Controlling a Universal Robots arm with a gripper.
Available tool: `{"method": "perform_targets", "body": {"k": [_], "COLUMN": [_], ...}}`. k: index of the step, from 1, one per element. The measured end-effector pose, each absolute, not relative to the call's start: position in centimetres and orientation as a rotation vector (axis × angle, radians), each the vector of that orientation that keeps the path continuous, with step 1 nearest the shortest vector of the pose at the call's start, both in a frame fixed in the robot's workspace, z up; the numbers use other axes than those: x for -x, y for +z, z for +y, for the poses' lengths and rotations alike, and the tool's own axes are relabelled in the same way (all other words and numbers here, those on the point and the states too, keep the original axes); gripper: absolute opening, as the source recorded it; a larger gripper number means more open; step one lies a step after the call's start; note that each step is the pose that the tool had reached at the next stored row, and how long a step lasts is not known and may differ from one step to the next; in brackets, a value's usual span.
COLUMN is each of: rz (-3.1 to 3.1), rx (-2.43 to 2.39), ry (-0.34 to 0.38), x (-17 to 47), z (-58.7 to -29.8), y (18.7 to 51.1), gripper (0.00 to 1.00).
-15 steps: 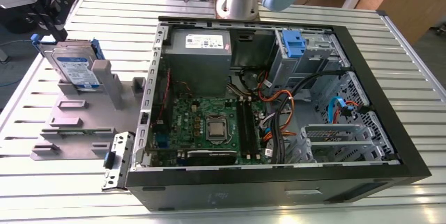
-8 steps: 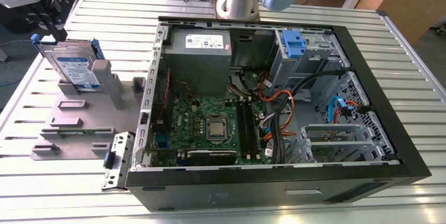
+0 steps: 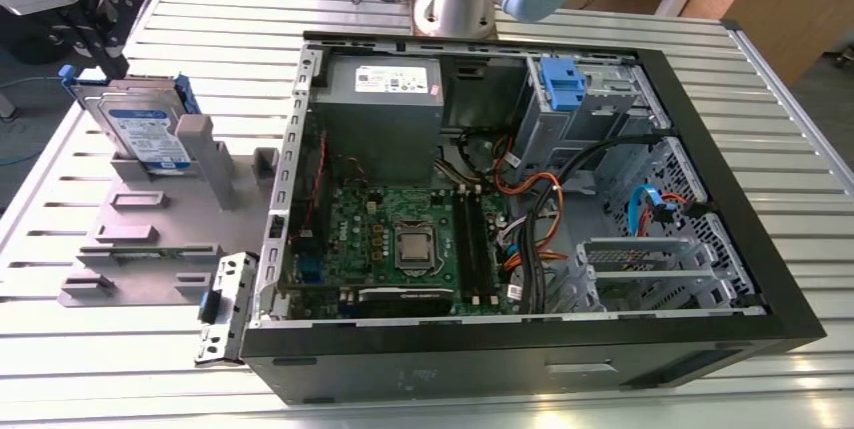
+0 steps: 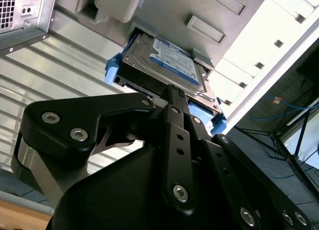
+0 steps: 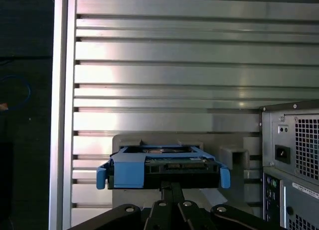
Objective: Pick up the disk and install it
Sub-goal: 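Pick up the disk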
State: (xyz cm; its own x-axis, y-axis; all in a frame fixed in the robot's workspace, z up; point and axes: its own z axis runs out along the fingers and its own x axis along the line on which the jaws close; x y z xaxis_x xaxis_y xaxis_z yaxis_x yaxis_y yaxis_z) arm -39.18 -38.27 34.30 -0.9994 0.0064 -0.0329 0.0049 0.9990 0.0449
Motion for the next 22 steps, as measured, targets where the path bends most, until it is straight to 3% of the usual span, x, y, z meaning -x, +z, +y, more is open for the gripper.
{"method": "perform_targets", "body": {"k": [22], "rz": [3.090], "rx": [0.385], "ry": [0.076], "x": [39.18], "z": [-38.27], "y": [34.30], "gripper": [0.11]}}
